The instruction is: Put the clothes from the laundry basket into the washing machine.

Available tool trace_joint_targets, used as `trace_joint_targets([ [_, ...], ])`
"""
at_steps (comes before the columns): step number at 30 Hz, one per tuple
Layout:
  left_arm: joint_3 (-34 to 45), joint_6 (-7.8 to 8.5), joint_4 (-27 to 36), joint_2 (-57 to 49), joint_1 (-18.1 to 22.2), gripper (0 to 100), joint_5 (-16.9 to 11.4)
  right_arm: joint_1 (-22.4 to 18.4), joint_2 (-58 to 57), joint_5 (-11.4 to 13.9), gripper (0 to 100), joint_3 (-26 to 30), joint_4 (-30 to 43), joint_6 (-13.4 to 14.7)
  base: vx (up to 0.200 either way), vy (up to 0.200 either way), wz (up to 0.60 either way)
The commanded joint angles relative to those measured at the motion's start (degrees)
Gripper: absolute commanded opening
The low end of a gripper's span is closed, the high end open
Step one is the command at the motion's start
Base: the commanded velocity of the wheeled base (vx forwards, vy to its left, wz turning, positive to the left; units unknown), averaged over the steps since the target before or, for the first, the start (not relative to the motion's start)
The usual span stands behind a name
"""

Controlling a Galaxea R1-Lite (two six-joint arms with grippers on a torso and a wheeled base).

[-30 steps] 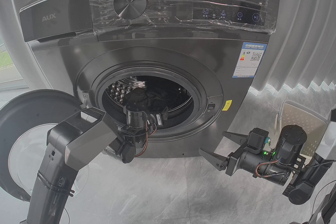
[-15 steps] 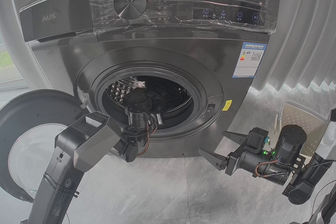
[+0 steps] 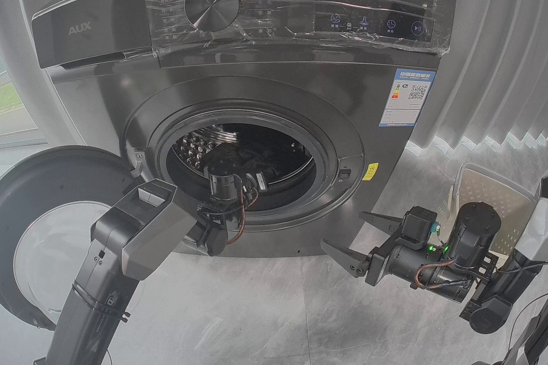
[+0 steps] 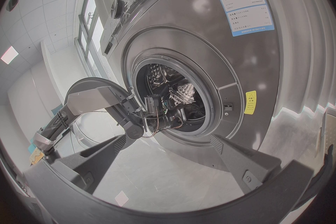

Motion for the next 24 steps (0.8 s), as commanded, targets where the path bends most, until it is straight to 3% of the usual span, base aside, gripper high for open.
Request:
trace_joint_targets([
  [1,-9.5,0.12,0.0,0.2,1.2,0,1.7,0.2,-0.1,0.0,100,-0.3,0.0,0.0,0.000,0.000,0.00],
  [4,-12.8,0.30,0.0,0.8,1.7,0,2.2,0.2,-0.1,0.0,100,-0.3,0.0,0.0,0.000,0.000,0.00],
  [8,-16.5,1.79,0.0,2.9,2.5,0,2.2,0.3,-0.1,0.0,100,-0.3,0.0,0.0,0.000,0.000,0.00],
  [14,-17.7,1.97,0.2,3.7,2.8,0,2.1,0.3,-0.2,0.1,100,-0.3,0.0,0.0,0.000,0.000,0.00],
  [15,-17.7,1.97,0.2,3.7,2.8,100,2.1,0.4,-0.2,0.0,100,-0.3,0.0,0.0,0.000,0.000,0.00],
  [24,-17.1,1.88,0.4,4.4,2.5,100,2.1,0.5,-0.9,0.1,100,-0.3,0.0,0.0,0.000,0.000,0.00],
])
